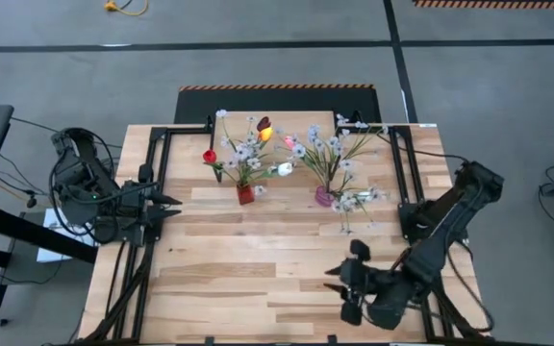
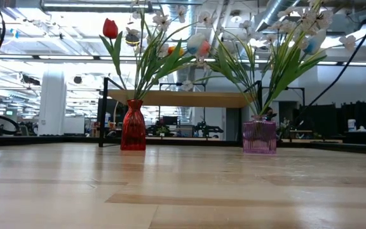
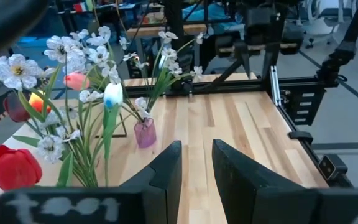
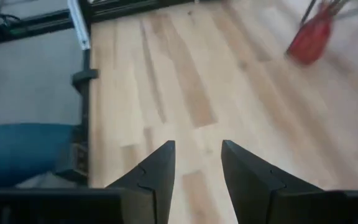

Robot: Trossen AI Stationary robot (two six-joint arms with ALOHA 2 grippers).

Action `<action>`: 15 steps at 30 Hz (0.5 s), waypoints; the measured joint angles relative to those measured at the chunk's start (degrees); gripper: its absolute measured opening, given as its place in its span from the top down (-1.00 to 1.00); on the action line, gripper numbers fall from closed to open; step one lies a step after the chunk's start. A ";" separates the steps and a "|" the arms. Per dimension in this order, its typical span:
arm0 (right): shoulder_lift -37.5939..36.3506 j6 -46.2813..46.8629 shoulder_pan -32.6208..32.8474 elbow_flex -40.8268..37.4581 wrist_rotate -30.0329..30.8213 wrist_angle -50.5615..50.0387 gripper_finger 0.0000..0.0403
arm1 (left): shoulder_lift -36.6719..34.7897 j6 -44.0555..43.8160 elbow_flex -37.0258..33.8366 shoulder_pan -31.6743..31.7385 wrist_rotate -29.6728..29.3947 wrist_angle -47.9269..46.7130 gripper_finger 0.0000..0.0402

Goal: Pick and place flowers into a vace then onto a shelf
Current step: Put the pink vase on the shelf

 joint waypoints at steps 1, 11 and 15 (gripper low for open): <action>0.84 1.58 -0.49 0.13 -0.86 0.64 0.39 | 0.01 0.01 0.00 0.00 0.02 -0.01 0.60; 8.94 26.21 -0.83 0.09 -8.78 -1.28 0.39 | 0.01 0.63 0.00 0.00 4.35 -0.22 0.60; 12.51 36.68 -0.31 0.07 -7.98 -4.15 0.39 | 0.01 0.59 0.00 0.02 4.37 -0.20 0.60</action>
